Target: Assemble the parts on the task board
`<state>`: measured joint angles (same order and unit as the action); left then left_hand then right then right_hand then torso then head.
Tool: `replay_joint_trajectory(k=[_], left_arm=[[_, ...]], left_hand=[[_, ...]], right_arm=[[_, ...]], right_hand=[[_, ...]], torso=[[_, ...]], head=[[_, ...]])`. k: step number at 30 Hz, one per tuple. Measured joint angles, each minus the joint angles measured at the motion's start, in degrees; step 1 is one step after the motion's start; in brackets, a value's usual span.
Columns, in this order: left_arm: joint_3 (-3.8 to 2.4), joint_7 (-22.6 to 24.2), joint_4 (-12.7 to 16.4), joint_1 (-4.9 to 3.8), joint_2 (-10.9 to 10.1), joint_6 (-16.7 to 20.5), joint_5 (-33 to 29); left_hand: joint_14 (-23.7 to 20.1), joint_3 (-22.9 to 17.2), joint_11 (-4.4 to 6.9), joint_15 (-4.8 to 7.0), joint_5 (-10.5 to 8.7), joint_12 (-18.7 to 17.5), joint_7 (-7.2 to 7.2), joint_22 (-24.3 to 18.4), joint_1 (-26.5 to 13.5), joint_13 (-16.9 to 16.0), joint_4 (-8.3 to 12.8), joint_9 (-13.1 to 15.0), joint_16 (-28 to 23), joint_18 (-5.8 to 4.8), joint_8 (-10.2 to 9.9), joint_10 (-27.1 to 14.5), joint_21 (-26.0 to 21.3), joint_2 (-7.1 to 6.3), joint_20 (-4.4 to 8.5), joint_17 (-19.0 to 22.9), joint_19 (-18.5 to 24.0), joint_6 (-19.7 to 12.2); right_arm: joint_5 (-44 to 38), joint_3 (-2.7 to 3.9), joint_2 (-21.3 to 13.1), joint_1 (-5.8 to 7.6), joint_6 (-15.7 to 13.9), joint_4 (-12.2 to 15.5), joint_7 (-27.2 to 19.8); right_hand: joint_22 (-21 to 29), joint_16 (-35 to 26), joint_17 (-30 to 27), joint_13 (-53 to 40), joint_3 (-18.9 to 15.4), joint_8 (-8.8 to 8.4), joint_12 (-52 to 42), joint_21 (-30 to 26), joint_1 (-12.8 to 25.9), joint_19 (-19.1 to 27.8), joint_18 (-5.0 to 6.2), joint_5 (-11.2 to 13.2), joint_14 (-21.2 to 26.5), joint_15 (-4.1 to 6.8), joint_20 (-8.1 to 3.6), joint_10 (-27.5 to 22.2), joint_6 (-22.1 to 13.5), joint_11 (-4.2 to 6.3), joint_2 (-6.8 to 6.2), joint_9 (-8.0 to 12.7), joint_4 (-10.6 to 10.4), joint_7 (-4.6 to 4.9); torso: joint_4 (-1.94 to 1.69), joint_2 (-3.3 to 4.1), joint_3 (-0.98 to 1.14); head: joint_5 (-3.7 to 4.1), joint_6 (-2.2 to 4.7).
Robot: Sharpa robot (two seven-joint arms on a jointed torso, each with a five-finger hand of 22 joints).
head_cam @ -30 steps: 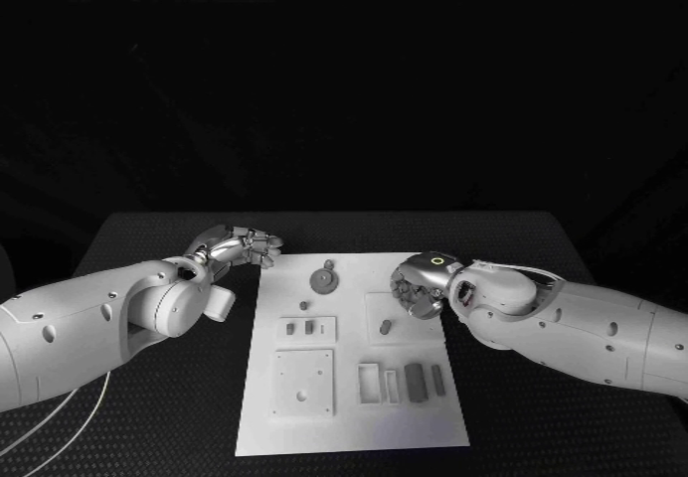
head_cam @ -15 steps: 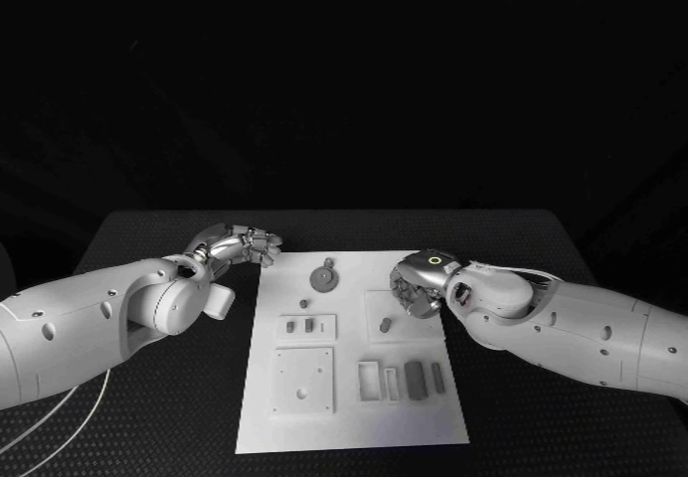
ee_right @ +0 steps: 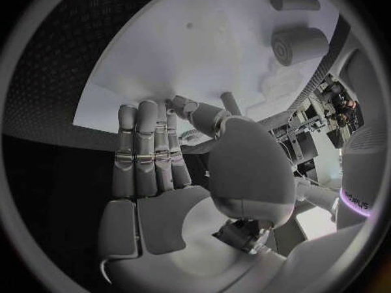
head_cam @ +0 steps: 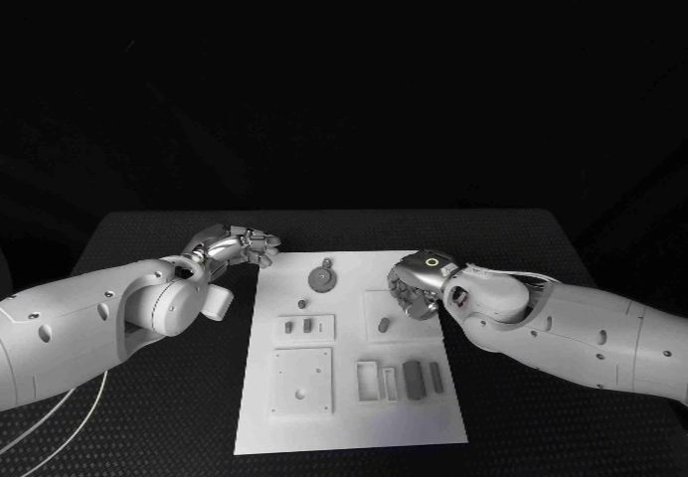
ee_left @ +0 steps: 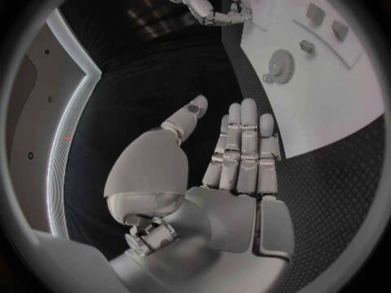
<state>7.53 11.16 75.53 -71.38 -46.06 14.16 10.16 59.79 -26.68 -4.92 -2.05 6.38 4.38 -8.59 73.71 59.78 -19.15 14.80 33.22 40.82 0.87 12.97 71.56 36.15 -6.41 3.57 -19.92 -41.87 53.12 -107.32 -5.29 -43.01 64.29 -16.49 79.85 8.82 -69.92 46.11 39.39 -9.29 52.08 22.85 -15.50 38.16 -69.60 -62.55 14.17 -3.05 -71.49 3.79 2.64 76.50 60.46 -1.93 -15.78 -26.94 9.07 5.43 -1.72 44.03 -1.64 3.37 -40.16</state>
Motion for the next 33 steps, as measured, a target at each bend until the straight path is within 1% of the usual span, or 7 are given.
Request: replay_joint_trajectory(k=[2, 11, 18, 27, 28, 31, 33], left_arm=[[0.00, 0.0, 0.0, 0.00, 0.0, 0.0, 0.0], [0.00, 0.0, -0.1, 0.00, -0.1, 0.0, 0.0], [0.00, -0.1, -0.3, 0.00, -0.1, 0.0, 0.0], [0.00, -0.3, -0.6, 0.00, -0.1, -0.1, 0.0], [0.00, -0.3, -0.6, 0.00, -0.1, -0.1, 0.0], [0.00, -0.3, -0.7, 0.00, -0.1, -0.1, 0.0], [0.00, -0.3, -0.7, 0.00, -0.1, -0.1, 0.0]], left_hand=[[0.0, 0.0, 0.00, 0.00, 0.00, 0.0, 0.00, 0.0, 0.0, 0.0, 0.0, 0.0, 0.0, 0.00, 0.0, 0.0, 0.0, 0.00, 0.00, -0.1, 0.0, 0.0], [0.0, 0.0, 0.00, 0.00, 0.00, 0.0, 0.00, 0.0, 0.0, 0.0, 0.0, 0.0, -0.2, 0.00, 0.0, 0.0, 0.0, 0.00, 0.00, -0.1, 0.0, 0.0], [0.2, 0.0, 0.00, 0.20, 0.00, 0.0, 0.00, 0.0, 0.0, 0.0, 0.0, 0.0, -0.2, 0.00, 0.0, 0.0, 0.0, 0.00, 0.00, -0.2, 0.0, 0.0], [0.2, 0.0, 0.00, 0.20, 0.00, 0.0, 0.00, 0.0, 0.0, 0.0, 0.0, -0.1, -0.2, 0.00, 0.0, 0.0, 0.0, 0.00, 0.00, -0.4, 0.0, 0.0], [0.2, 0.0, 0.00, 0.20, 0.00, 0.0, 0.00, 0.1, 0.0, 0.0, 0.0, -0.1, -0.2, 0.00, 0.0, 0.0, 0.0, 0.00, 0.00, -0.4, 0.0, 0.0], [0.2, 0.1, 0.00, 0.20, 0.00, 0.0, 0.00, 0.1, 0.0, 0.0, 0.1, -0.1, -0.2, 0.00, 0.0, 0.0, 0.0, 0.00, 0.21, -0.4, -0.2, 0.0], [0.2, 0.2, 0.00, 0.20, 0.00, 0.0, 0.00, 0.1, 0.0, 0.0, 0.2, -0.1, -0.4, 0.00, 0.0, 0.0, 0.0, 0.00, 0.21, -0.4, -0.2, 0.0]], right_arm=[[-0.3, -0.03, 0.0, -0.06, -0.4, 0.0, 0.2], [-1.0, -0.04, -0.6, -0.24, -0.7, 0.8, 0.4], [-0.7, 0.40, -0.6, -0.41, -0.5, 0.9, 0.1], [0.9, 1.49, -1.0, -0.41, 0.3, 1.5, -0.8], [1.1, 1.68, -1.0, -0.42, 0.3, 1.7, -0.9], [1.6, 2.51, -1.1, -0.32, 0.4, 2.2, -1.4], [1.8, 2.81, -1.1, -0.12, 0.4, 2.3, -1.6]], right_hand=[[0.0, 0.3, 0.5, 0.0, 0.7, 0.21, 0.1, 0.3, -0.4, -0.8, -0.01, 0.1, -0.5, 0.27, -0.19, 0.6, 0.5, 0.21, -0.38, 0.0, -0.2, -0.34], [-0.4, 0.4, 1.7, 0.0, 1.1, 0.10, 0.5, 0.7, -0.3, -1.5, -0.58, 0.2, -0.9, 0.43, -0.74, 1.3, 1.4, 0.30, -0.45, 0.0, -0.5, -0.49], [-0.4, 0.4, 1.9, -0.1, 1.2, 0.09, 0.5, 0.9, -0.1, -1.7, -0.64, 0.2, -1.1, 0.46, -0.91, 1.6, 1.4, 0.41, -0.61, -0.1, -0.6, -0.52], [-0.4, 0.4, 2.2, -1.3, 1.2, -0.11, 0.3, 0.9, 0.0, -1.8, -0.66, 0.4, -1.3, 0.30, -0.83, 2.8, 1.4, 0.69, -0.75, 0.0, -0.6, -0.54], [-0.4, 0.4, 2.2, -1.2, 1.2, -0.13, 0.4, 0.9, 0.0, -1.8, -0.08, 0.4, -1.4, 0.42, -0.83, 2.8, 1.4, 0.66, -0.74, 0.0, -0.6, -0.54], [-0.4, 0.4, 2.2, -0.9, 1.2, -0.25, 0.7, 0.9, 0.0, -1.8, -0.05, 0.4, -1.4, 0.46, -0.83, 2.6, 1.4, 0.46, -0.74, -0.1, -0.6, -0.54], [-0.4, 0.4, 2.3, -0.9, 1.2, -0.24, 0.7, 0.9, 0.0, -1.8, 0.06, 0.4, -1.2, 0.62, -0.83, 2.6, 1.4, 0.46, -0.74, -0.1, -0.6, -0.54]], torso=[[-0.01, -0.01, 0.01], [-0.08, -0.02, -0.02], [-0.07, -0.01, 0.00], [-0.04, -0.01, 0.04], [-0.04, -0.01, 0.04], [-0.02, -0.01, 0.05], [-0.02, -0.02, 0.04]], head=[[0.04, 0.04], [0.14, 0.03], [-0.03, 0.06], [-0.20, -0.01], [-0.23, -0.02], [-0.24, -0.02], [-0.24, 0.00]])
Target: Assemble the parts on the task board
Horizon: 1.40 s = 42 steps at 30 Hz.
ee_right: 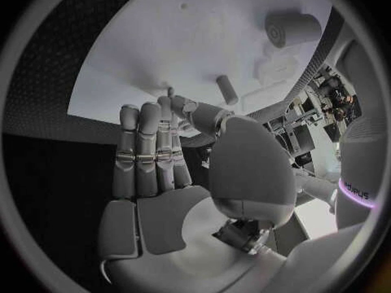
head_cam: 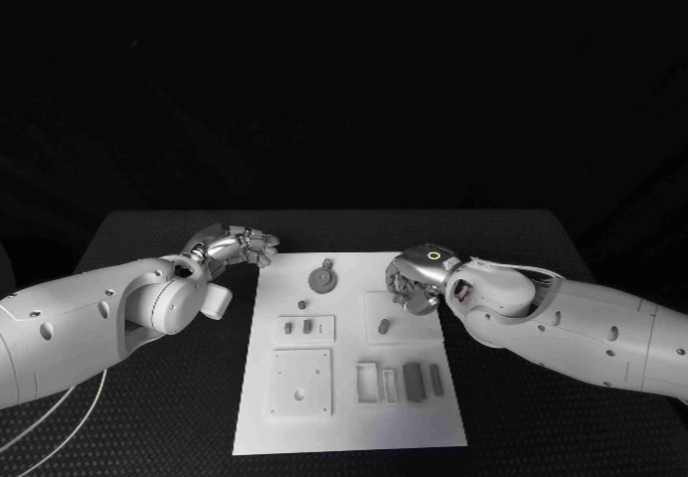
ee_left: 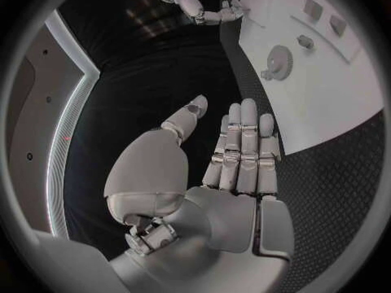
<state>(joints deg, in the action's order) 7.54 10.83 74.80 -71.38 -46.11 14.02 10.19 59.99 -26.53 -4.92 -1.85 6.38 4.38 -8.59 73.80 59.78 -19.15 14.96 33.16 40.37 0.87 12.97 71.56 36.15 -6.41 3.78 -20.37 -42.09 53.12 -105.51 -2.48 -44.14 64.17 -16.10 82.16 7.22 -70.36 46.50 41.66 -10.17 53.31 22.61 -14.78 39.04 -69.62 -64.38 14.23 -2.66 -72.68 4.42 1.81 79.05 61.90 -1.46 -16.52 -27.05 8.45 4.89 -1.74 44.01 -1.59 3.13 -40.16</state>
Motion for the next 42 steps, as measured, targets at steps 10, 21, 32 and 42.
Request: replay_joint_trajectory(k=[10, 21, 32, 42], left_arm=[[0.00, -0.1, -0.1, 0.00, 0.0, -0.1, 0.0], [0.00, -0.2, -0.3, 0.00, 0.0, -0.1, 0.0], [0.00, -0.3, -0.1, 0.00, -0.1, -0.2, 0.0], [0.00, -0.3, 0.1, 0.00, -0.1, -0.2, 0.0]], left_hand=[[0.0, 0.0, 0.00, 0.00, 0.00, 0.0, -0.21, 0.0, 0.0, 0.0, 0.0, -0.1, 0.0, 0.00, 0.0, 0.0, -0.2, 0.00, 0.00, -0.1, 0.0, -0.2], [0.1, 0.0, 0.00, -0.14, 0.00, 0.0, -0.21, 0.0, 0.0, 0.0, 0.0, -0.1, 0.0, 0.00, 0.0, 0.0, -0.2, 0.00, 0.00, -0.3, 0.0, -0.2], [0.2, 0.0, -0.21, -0.20, 0.00, 0.0, -0.21, 0.0, 0.0, 0.1, 0.0, -0.1, -0.2, 0.00, 0.0, -0.2, -0.2, 0.00, 0.00, -0.3, 0.0, -0.2], [0.2, 0.0, -0.20, -0.20, 0.00, 0.0, -0.21, 0.0, 0.0, 0.0, 0.0, -0.1, -0.2, 0.00, 0.0, -0.2, -0.2, 0.00, 0.00, -0.4, 0.0, -0.2]], right_arm=[[3.4, 0.34, -2.2, 1.32, 1.5, 1.9, -1.3], [8.6, 1.43, -2.8, 2.03, 2.8, 5.3, -2.4], [9.5, 1.39, -1.4, 2.01, 3.1, 4.9, -2.6], [9.3, 1.09, 0.0, 1.76, 3.4, 2.6, -2.6]], right_hand=[[-0.1, 0.0, 0.3, 0.0, 0.0, 0.00, 0.0, 0.0, 0.0, 0.0, 0.05, -0.3, 0.0, 0.00, 0.01, 0.0, 0.0, 0.01, 0.00, -0.1, 0.0, 0.00], [-0.4, 0.0, 0.7, -0.2, -0.3, 0.01, 0.4, 0.0, 0.5, 0.0, 0.31, -0.5, 0.0, -0.01, 0.02, 0.0, 0.0, 0.01, 0.46, -0.1, 0.3, 0.00], [-0.5, 0.0, 0.9, -0.2, -0.4, 0.02, 0.6, 0.0, 0.7, 0.0, 0.32, -0.5, 0.0, -0.01, 0.03, 0.0, 0.1, 0.02, 0.69, -0.2, 0.4, -0.06], [-0.5, 0.0, 1.0, -0.2, -0.4, 0.02, 0.6, 0.0, 0.7, 0.0, 0.29, -0.5, 0.0, -0.02, 0.03, 0.0, 0.1, 0.02, 0.69, -0.2, 0.4, -0.06]], torso=[[-0.02, -0.01, -0.02], [0.04, -0.03, -0.08], [-0.06, -0.06, -0.17], [-0.04, 0.03, -0.08]], head=[[0.08, 0.01], [-0.16, 0.08], [-0.57, 0.31], [-0.63, 0.18]])
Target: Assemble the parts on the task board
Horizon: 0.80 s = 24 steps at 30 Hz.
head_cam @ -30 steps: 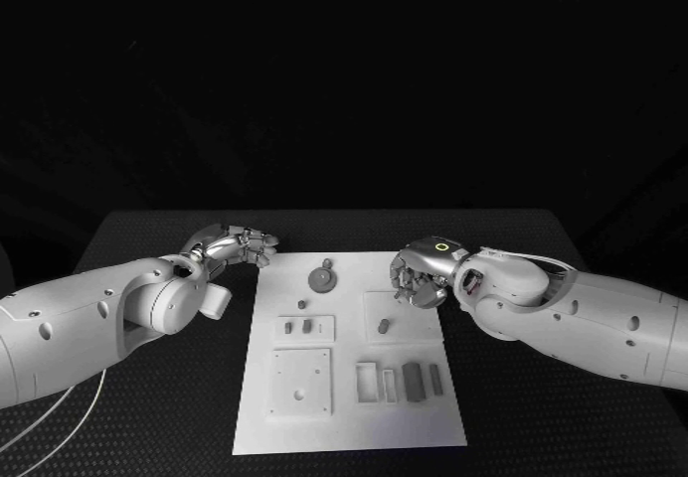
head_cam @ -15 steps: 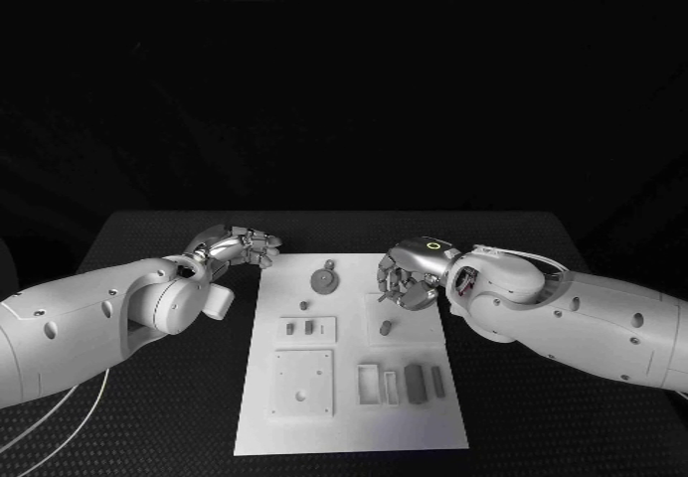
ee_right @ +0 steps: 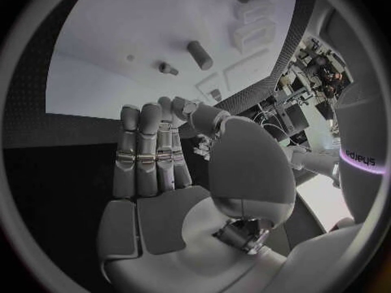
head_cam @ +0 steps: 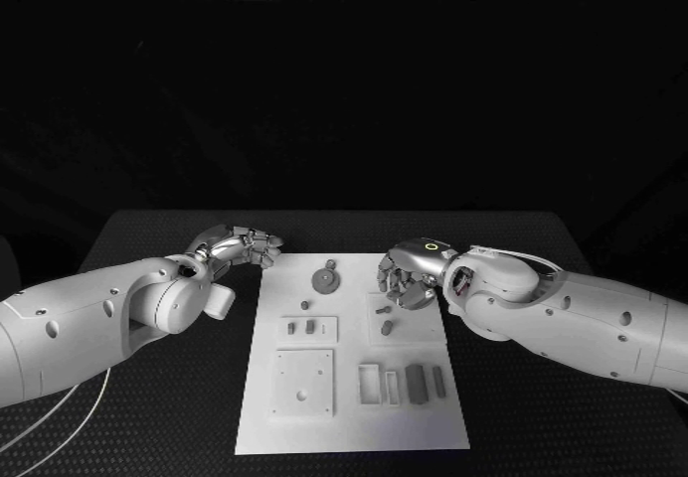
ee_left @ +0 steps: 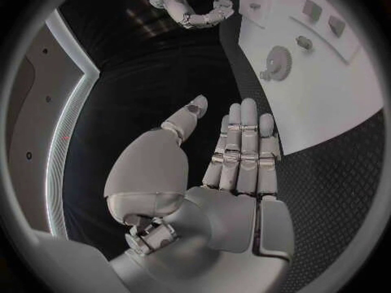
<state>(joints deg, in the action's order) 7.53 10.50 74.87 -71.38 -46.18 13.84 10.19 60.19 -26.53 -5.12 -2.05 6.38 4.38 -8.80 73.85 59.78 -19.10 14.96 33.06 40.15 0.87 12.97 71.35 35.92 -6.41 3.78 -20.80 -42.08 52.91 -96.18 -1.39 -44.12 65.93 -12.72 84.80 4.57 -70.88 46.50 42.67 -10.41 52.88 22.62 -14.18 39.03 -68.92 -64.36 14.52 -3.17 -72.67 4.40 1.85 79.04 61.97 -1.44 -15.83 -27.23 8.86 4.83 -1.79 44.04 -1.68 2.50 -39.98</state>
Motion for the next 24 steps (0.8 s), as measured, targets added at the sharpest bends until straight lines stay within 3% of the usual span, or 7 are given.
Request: replay_joint_trajectory(k=[8, 11, 14, 17, 22, 24], left_arm=[[0.00, 0.0, -0.1, 0.00, 0.0, 0.0, 0.0], [0.00, 0.0, 0.0, 0.00, 0.0, 0.0, 0.0], [0.00, 0.0, 0.0, 0.00, 0.0, 0.0, 0.0], [0.00, -0.1, 0.0, 0.00, -0.1, 0.0, 0.0], [0.00, -0.1, 0.0, 0.00, -0.2, -0.1, 0.0], [0.00, -0.1, 0.0, 0.00, -0.2, -0.1, 0.0]], left_hand=[[0.0, 0.0, 0.00, 0.00, 0.00, 0.0, -0.20, 0.0, 0.0, 0.0, 0.0, 0.0, 0.0, 0.00, 0.0, 0.0, 0.0, 0.00, 0.00, 0.0, 0.0, -0.2], [0.0, 0.0, 0.00, 0.00, 0.00, 0.0, -0.20, 0.0, 0.0, 0.0, 0.0, 0.0, 0.0, 0.00, 0.0, 0.0, 0.0, 0.00, 0.00, 0.0, 0.0, -0.2], [0.0, 0.0, 0.00, 0.00, 0.00, 0.0, -0.20, 0.0, 0.0, 0.0, 0.0, 0.0, 0.0, 0.00, 0.0, 0.0, 0.0, 0.00, 0.00, -0.1, 0.0, -0.2], [0.0, 0.0, 0.00, 0.00, 0.00, 0.0, -0.20, 0.0, 0.0, 0.0, 0.0, 0.0, -0.2, 0.00, 0.0, 0.0, 0.0, 0.00, 0.00, -0.1, 0.0, -0.2], [0.0, 0.0, 0.00, 0.00, 0.00, 0.0, -0.20, 0.0, 0.0, 0.0, 0.0, 0.0, -0.2, 0.00, 0.0, 0.0, -0.2, 0.00, -0.20, -0.2, -0.2, -0.2], [0.0, 0.0, 0.00, 0.00, 0.00, 0.0, -0.20, 0.0, 0.0, 0.0, 0.0, 0.0, -0.2, 0.00, 0.0, 0.0, -0.2, 0.00, -0.21, -0.2, -0.2, -0.2]], right_arm=[[0.3, -0.02, 0.0, -0.06, 0.7, -1.0, 0.0], [0.8, -0.54, 0.0, 0.01, 1.3, -1.5, -0.1], [1.3, -1.25, 0.0, -0.28, 1.8, -1.9, -0.4], [1.5, -1.42, 0.1, -1.16, 1.9, -2.3, -0.8], [1.5, -1.90, 0.3, -1.83, 1.6, -2.8, -1.0], [1.4, -1.95, 0.4, -1.91, 1.3, -3.0, -1.0]], right_hand=[[-0.1, 0.0, 0.2, -0.1, -0.1, 0.00, 0.6, 0.0, 0.2, 0.0, -0.07, -0.2, 0.0, 0.00, 0.01, 0.0, 0.0, 0.00, 0.23, 0.0, 0.2, 0.00], [-0.1, -0.9, 0.3, -0.1, -0.3, -0.96, 1.7, -0.2, 0.6, 0.8, -0.33, -0.3, 0.7, -0.71, 0.50, -1.3, -1.3, -0.60, 0.49, 0.0, 0.6, 0.81], [-0.4, -1.6, 0.4, 0.1, -3.1, -2.75, 2.5, -0.4, 2.3, 1.7, -0.34, -0.3, 1.2, -1.22, 1.02, -2.6, -4.6, -1.34, -0.36, 0.3, 1.2, 2.25], [-0.8, -1.7, 0.8, 0.0, -6.8, -3.01, 3.2, -0.4, 3.5, 2.2, -0.38, 0.3, 1.8, -1.37, 0.95, -3.4, -5.6, -1.63, -0.62, 0.3, 2.0, 2.87], [-1.5, -1.9, 1.3, -0.2, -13.3, -3.01, 3.8, -0.4, 5.8, 2.7, -0.71, 0.3, 2.1, -1.66, 1.04, -4.3, -6.7, -2.03, 0.19, -0.2, 2.7, 2.98], [-1.6, -2.0, 1.5, -0.3, -14.3, -3.01, 3.8, -0.4, 5.8, 2.7, -0.70, 0.3, 2.1, -1.66, 1.04, -4.3, -6.7, -2.03, 0.23, -0.2, 2.7, 2.98]], torso=[[0.02, 0.01, 0.12], [0.05, 0.01, 0.11], [0.08, 0.00, 0.11], [0.11, 0.00, 0.12], [0.12, 0.00, 0.14], [0.12, -0.01, 0.14]], head=[[-0.08, -0.23], [-0.08, -0.26], [-0.14, -0.30], [-0.18, -0.33], [-0.19, -0.43], [-0.19, -0.47]])
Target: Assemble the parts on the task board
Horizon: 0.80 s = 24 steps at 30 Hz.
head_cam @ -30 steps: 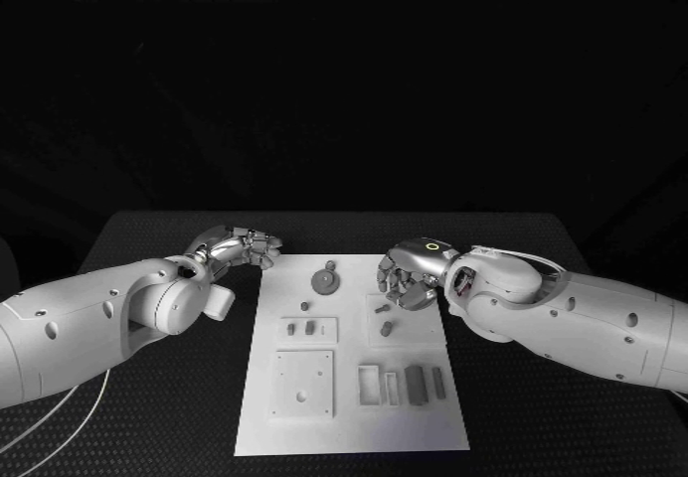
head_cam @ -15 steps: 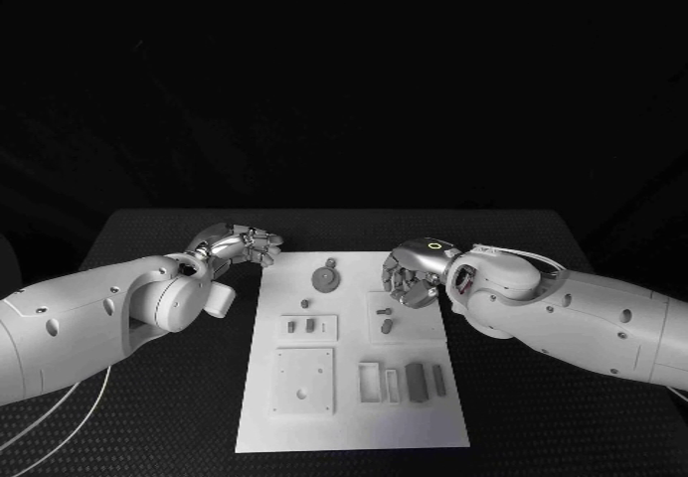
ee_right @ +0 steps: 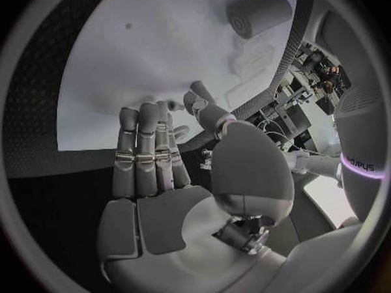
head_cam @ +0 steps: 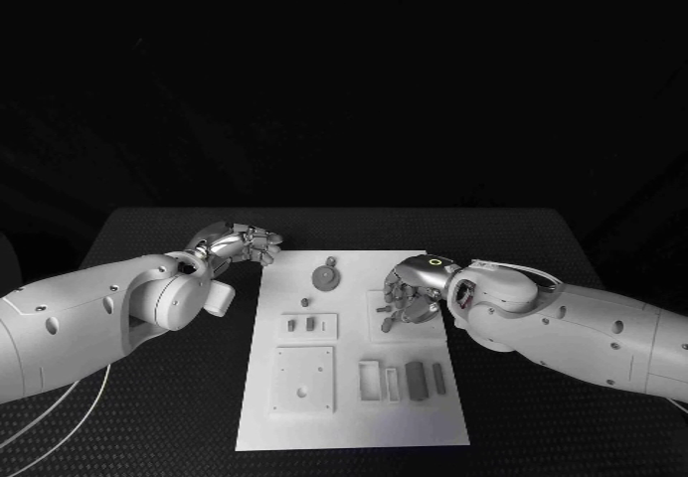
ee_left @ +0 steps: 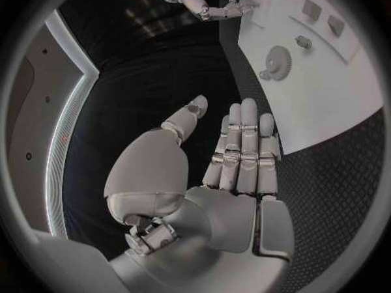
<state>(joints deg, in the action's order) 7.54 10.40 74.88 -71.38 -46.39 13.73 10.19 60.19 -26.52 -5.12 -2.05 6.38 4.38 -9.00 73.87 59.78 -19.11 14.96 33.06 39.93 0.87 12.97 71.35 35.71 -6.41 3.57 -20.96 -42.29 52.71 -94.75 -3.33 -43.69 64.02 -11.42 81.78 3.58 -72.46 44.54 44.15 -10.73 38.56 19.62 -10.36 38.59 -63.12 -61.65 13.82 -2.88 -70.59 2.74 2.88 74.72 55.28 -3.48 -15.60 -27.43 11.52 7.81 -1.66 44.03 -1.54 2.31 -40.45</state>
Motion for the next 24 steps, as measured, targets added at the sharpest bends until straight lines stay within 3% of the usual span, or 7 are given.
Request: replay_joint_trajectory(k=[15, 18, 24], left_arm=[[0.00, -0.1, 0.0, 0.00, 0.0, -0.3, 0.0], [0.00, -0.2, 0.0, 0.00, -0.1, -0.3, 0.0], [0.01, -0.3, 0.0, 0.00, -0.1, -0.4, 0.0]], left_hand=[[0.0, 0.0, 0.00, 0.00, 0.00, 0.0, 0.00, 0.0, 0.0, 0.0, 0.0, 0.0, 0.0, 0.00, 0.0, 0.0, 0.0, 0.00, 0.00, -0.1, 0.0, 0.0], [0.0, 0.0, 0.00, 0.00, 0.00, 0.0, 0.00, 0.0, 0.0, 0.0, 0.0, 0.0, 0.0, 0.00, 0.0, 0.0, 0.0, 0.00, 0.00, -0.1, 0.0, 0.0], [0.0, 0.0, 0.00, 0.00, 0.00, 0.0, 0.00, 0.0, 0.0, 0.0, 0.0, 0.0, 0.0, 0.00, 0.0, 0.0, 0.0, 0.00, 0.00, -0.2, 0.0, 0.0]], right_arm=[[-0.9, -0.17, 1.5, -1.20, -3.6, -1.5, 0.0], [-1.1, -0.20, 1.5, -1.24, -4.0, -1.6, 0.0], [-1.7, -0.26, 1.9, -1.50, -4.0, -1.7, 0.0]], right_hand=[[0.0, -0.1, 0.5, -0.6, -1.5, 0.00, -0.2, 0.0, 0.2, 0.1, 0.81, 0.0, 0.0, 0.00, 0.08, 0.3, 0.0, 0.28, 0.24, -0.4, -0.6, 0.00], [-0.1, -0.1, 0.8, -1.0, -0.9, 0.00, -0.2, 0.0, -0.3, -0.3, 0.81, 0.0, -0.2, 0.21, -0.25, 0.6, 0.0, 0.63, 0.78, -0.5, -1.2, -0.01], [-0.1, -0.1, 1.3, -2.1, 2.4, 0.62, -1.2, 0.0, -4.2, -0.5, 0.80, 0.0, -0.5, 0.49, -0.45, 2.1, 1.5, 1.30, 1.79, -1.0, -1.0, -1.03]], torso=[[-0.09, 0.02, -0.02], [-0.10, 0.02, -0.06], [-0.09, 0.02, -0.09]], head=[[-0.23, -0.29], [-0.26, -0.34], [-0.28, -0.49]])
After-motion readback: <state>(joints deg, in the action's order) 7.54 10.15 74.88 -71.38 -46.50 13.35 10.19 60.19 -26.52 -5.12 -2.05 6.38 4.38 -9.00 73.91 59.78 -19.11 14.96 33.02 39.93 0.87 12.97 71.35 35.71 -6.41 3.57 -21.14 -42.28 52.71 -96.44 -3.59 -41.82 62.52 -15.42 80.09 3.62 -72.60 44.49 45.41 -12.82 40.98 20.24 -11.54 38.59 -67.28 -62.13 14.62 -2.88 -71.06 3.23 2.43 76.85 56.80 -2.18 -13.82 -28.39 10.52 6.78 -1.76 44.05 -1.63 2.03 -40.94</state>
